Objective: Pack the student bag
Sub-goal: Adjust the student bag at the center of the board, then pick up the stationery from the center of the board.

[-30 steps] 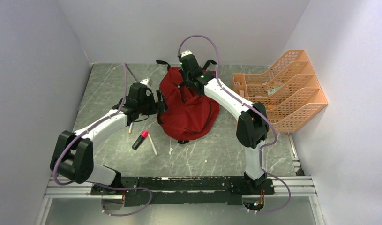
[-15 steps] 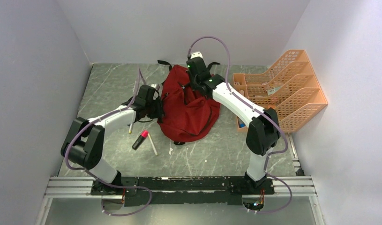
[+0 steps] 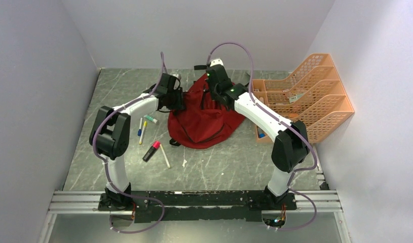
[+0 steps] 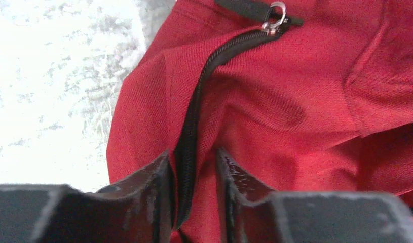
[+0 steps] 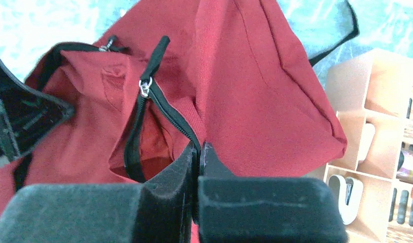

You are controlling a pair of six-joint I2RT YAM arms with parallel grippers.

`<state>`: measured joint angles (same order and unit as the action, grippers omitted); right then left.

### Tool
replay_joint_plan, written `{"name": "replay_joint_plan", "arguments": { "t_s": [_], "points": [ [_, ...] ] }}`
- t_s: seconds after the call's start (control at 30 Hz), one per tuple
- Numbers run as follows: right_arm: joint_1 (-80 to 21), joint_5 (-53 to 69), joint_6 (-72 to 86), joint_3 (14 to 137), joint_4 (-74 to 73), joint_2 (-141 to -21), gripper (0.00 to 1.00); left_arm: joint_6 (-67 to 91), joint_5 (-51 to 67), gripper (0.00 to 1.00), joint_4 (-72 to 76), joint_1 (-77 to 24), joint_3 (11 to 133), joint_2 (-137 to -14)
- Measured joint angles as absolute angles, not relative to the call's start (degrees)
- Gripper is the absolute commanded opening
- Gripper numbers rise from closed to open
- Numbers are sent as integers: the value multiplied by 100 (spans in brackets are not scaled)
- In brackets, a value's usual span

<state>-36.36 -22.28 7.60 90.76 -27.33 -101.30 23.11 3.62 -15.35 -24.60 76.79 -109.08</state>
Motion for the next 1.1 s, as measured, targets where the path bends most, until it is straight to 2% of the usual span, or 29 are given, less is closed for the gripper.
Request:
{"name": "replay_joint_plan", "arguments": {
  "t_s": [0.07,0.23,0.3,0.4,0.47,0.67,0.97,1.1],
  "points": [
    [-3638,-2268,698,8969,-2727,-10130,0,2261,360,59,-1575,-2388,7787,-10927],
    [-3640,-2362,578,8919,-2644,-10184,0,2176,233,64,-1627,-2257,7743,-10558],
    [-3645,-2362,572,8914,-2578,-10239,0,2158,128,68,-1653,-2226,7498,-10082],
    [-3645,-2364,574,8875,-2504,-10309,0,2158,-196,81,-1765,-2187,6989,-9172],
    [-3645,-2364,574,8853,-2467,-10359,0,2204,-443,85,-1837,-2161,6654,-8617],
    [-3645,-2353,611,8720,-2320,-10394,0,2580,-1181,82,-2209,-1717,5876,-7756],
    [-3645,-2300,751,8396,-2115,-10390,0,3538,-1273,68,-2493,-1535,6031,-8746],
    [-3645,-2294,781,8309,-2029,-10385,0,4150,-1363,67,-2565,-1535,6250,-9072]
  ]
}}
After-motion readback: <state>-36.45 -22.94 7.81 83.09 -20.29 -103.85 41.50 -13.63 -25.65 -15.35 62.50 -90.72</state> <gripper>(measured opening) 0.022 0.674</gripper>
